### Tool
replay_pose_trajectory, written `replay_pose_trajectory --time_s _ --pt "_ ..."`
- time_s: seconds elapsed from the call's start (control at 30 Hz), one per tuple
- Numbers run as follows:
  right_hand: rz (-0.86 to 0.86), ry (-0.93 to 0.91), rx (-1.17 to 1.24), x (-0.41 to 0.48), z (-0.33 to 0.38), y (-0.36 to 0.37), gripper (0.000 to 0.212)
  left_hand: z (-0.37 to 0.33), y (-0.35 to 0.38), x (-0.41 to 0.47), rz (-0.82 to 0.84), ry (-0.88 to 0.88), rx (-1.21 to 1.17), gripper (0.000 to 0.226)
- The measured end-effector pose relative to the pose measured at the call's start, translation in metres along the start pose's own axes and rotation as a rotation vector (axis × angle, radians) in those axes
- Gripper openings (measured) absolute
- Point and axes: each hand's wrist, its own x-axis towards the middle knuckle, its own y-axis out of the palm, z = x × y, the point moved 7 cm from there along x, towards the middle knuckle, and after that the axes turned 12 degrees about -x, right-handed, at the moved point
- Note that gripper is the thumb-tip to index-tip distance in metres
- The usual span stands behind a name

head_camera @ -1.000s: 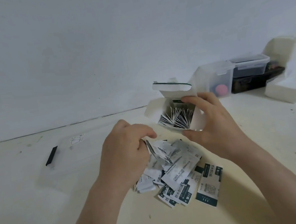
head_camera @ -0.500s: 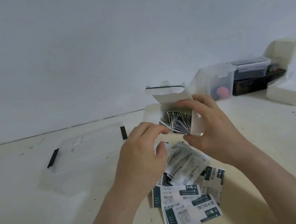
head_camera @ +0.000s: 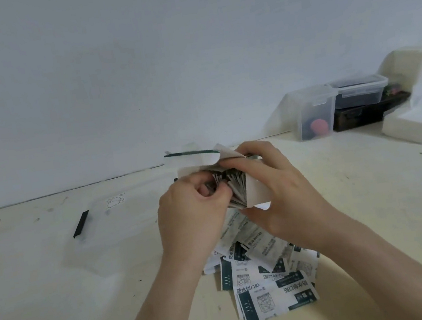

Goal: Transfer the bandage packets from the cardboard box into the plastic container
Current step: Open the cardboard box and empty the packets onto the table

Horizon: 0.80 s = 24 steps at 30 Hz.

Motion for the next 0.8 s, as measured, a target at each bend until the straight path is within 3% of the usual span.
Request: replay_pose_trajectory --time_s 0.17,0.23,0.3,0.4,0.5,0.57,0.67,0.8 --pt "-0.038 0.076 0.0 0.0 -0.012 -0.003 0.074 -0.01 -0.009 -0.003 -0.095 0.066 -0.123 0.013" --pt "-0.057 0.197 -0.029 -0.002 -0.032 -0.006 0.072 -0.025 -0.024 -0.003 -0.154 0.179 -0.121 0.026" --pt "-0.067 0.346 -0.004 -0.005 -0.056 -0.01 0.068 -0.029 -0.035 0.001 -0.134 0.183 -0.118 0.031" --pt "-0.096 0.525 0.103 -0.01 -0.082 -0.015 0.067 -0.018 -0.023 0.006 0.173 0.074 0.035 0.029" --pt "-0.14 0.51 0.131 -0.01 -0.082 -0.018 0.071 -0.005 0.0 -0.004 0.465 0.064 0.298 0.045" --pt "-0.144 0.416 0.106 -0.006 -0.071 -0.02 0.074 -0.009 0.004 -0.004 0.378 0.175 0.377 0.053" --pt "-0.084 0.277 0.158 -0.003 -0.052 -0.018 0.084 -0.029 -0.002 -0.008 0.128 0.404 0.213 0.039" --pt "0.029 0.279 0.51 -0.002 -0.038 -0.014 0.102 -0.028 0.007 -0.012 0.127 0.451 0.176 0.024"
